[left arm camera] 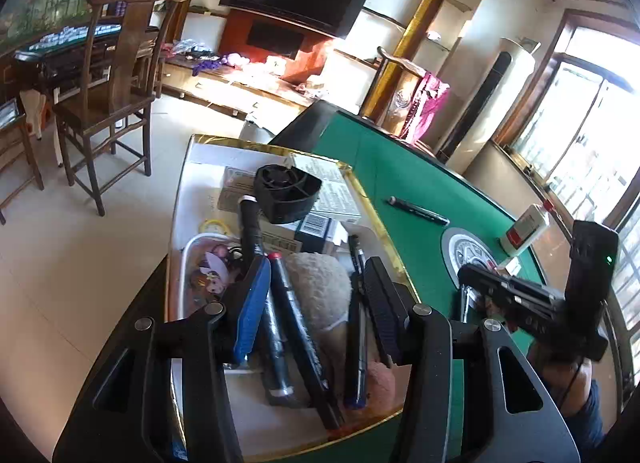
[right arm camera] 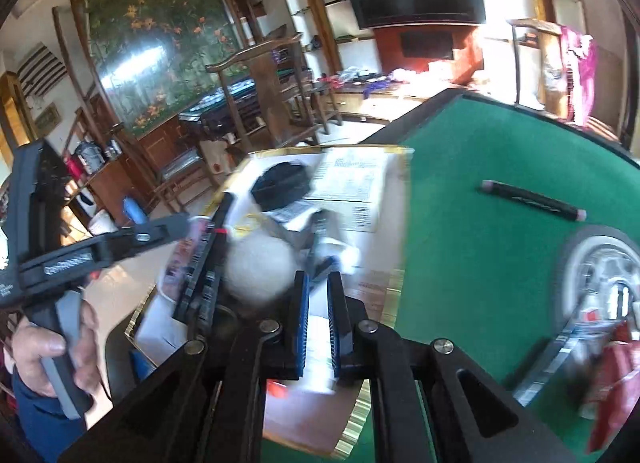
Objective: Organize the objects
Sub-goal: 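Lower both markers into the tray and open both tools, then move left tool to a clear pen while right tool reaches red pouch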
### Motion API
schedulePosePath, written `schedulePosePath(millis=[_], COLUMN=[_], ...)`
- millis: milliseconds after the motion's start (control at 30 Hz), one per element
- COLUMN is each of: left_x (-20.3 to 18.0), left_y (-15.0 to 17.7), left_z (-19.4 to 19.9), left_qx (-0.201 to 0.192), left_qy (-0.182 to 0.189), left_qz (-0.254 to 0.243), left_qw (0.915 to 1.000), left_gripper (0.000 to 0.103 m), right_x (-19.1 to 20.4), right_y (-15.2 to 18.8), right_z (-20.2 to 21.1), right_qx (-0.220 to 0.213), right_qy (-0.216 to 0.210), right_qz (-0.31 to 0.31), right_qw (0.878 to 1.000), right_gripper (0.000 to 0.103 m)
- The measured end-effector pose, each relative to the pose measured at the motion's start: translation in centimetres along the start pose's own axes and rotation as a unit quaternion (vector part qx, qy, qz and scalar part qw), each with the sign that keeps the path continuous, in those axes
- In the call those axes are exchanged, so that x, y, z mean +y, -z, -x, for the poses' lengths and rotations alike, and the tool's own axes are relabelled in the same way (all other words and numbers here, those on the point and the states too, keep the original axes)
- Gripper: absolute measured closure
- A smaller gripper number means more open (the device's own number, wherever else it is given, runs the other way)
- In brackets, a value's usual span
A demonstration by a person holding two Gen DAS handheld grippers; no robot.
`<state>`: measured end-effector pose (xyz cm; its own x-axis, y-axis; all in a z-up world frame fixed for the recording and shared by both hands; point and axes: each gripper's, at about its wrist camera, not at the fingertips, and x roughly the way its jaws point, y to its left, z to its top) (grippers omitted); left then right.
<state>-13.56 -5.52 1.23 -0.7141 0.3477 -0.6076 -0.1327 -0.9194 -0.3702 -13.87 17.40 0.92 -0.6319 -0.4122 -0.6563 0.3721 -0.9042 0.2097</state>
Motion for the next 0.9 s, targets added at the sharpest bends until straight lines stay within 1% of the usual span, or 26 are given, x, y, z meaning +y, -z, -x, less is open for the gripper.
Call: schedulePosePath(millis=[67,100,133,200,267,300,333,367,433,467,500,567,600,633,667,700,733,767,800,833,867,900], left_x=[-1.7,-2.5,-3.6,-5.9,-8.3,-9.3,-10.3,-11.2,-12.5,-13.2,-13.7,-14.8,-15.3,-15.9,-16.8,-17.6,-18.2,-18.9,-19.4,-20.0,-20.4,-20.7], left_y=[0.4,0.6,0.9,1.5,2.1,2.4,2.7,3.1,3.8,4.2,4.5,4.8,4.9,4.9,5.0,5.1,5.2,5.1,5.1,5.0,4.9,4.8], left_z=[0.4,0.5,0.5,0.0,-0.6,-1.0,-1.5,-2.0,-2.7,-3.1,-3.4,-4.6,-5.3,-6.2,-7.4,-8.5,-9.7,-11.2,-12.2,-13.4,-14.7,-15.8], left_qx=[0.000,0.002,0.005,0.016,0.028,0.035,0.044,0.051,0.066,0.074,0.078,0.097,0.106,0.114,0.125,0.130,0.137,0.155,0.164,0.174,0.189,0.202], left_qy=[0.012,0.019,0.027,0.043,0.060,0.068,0.075,0.083,0.092,0.095,0.100,0.118,0.121,0.122,0.124,0.125,0.121,0.111,0.102,0.092,0.080,0.073], left_qz=[-0.017,-0.024,-0.034,-0.058,-0.084,-0.092,-0.102,-0.111,-0.122,-0.132,-0.138,-0.146,-0.144,-0.143,-0.150,-0.155,-0.158,-0.162,-0.166,-0.174,-0.183,-0.190], left_qw=[0.9998,0.9995,0.9991,0.9972,0.9942,0.9928,0.9909,0.9890,0.9860,0.9840,0.9822,0.9775,0.9764,0.9756,0.9729,0.9713,0.9704,0.9682,0.9669,0.9649,0.9616,0.9580], left_gripper=[0.053,0.053,0.053,0.053,0.053,0.053,0.053,0.053,0.053,0.053,0.053,0.053,0.053,0.053,0.053,0.053,0.053,0.054,0.058,0.071,0.076,0.076], right_x=[-3.9,-6.3,-8.7,-12.6,-14.7,-15.2,-15.5,-15.4,-14.7,-14.0,-13.2,-12.7,-12.9,-13.5,-14.0,-14.6,-15.0,-15.2,-15.4,-15.8,-16.3,-17.0], right_y=[-0.2,-0.3,-0.4,-0.2,0.7,1.2,1.8,2.4,4.2,5.3,6.6,9.4,10.4,11.0,11.3,11.5,11.7,11.8,12.1,12.2,12.0,12.2], right_z=[1.6,2.0,2.1,2.1,1.9,1.6,1.8,2.1,3.7,4.7,6.0,8.5,9.9,11.5,12.9,14.2,15.3,16.1,16.7,17.1,17.2,17.2], right_qx=[-0.004,0.009,0.032,0.070,0.109,0.132,0.142,0.153,0.183,0.200,0.212,0.224,0.217,0.194,0.166,0.132,0.100,0.072,0.044,0.021,-0.001,-0.023], right_qy=[0.050,0.075,0.098,0.118,0.116,0.102,0.076,0.061,0.034,0.022,0.031,0.089,0.117,0.133,0.132,0.119,0.109,0.108,0.111,0.107,0.095,0.075], right_qz=[-0.007,-0.014,-0.018,-0.020,-0.015,-0.014,-0.016,-0.016,-0.001,0.017,0.046,0.081,0.084,0.072,0.050,0.026,0.009,0.000,-0.006,-0.015,-0.030,-0.050], right_qw=[0.999,0.997,0.994,0.990,0.987,0.986,0.987,0.986,0.982,0.979,0.976,0.967,0.966,0.969,0.976,0.984,0.989,0.992,0.993,0.994,0.995,0.996], right_gripper=[0.096,0.096,0.095,0.095,0.095,0.095,0.095,0.095,0.095,0.095,0.095,0.095,0.095,0.095,0.095,0.095,0.095,0.094,0.092,0.091,0.091,0.091])
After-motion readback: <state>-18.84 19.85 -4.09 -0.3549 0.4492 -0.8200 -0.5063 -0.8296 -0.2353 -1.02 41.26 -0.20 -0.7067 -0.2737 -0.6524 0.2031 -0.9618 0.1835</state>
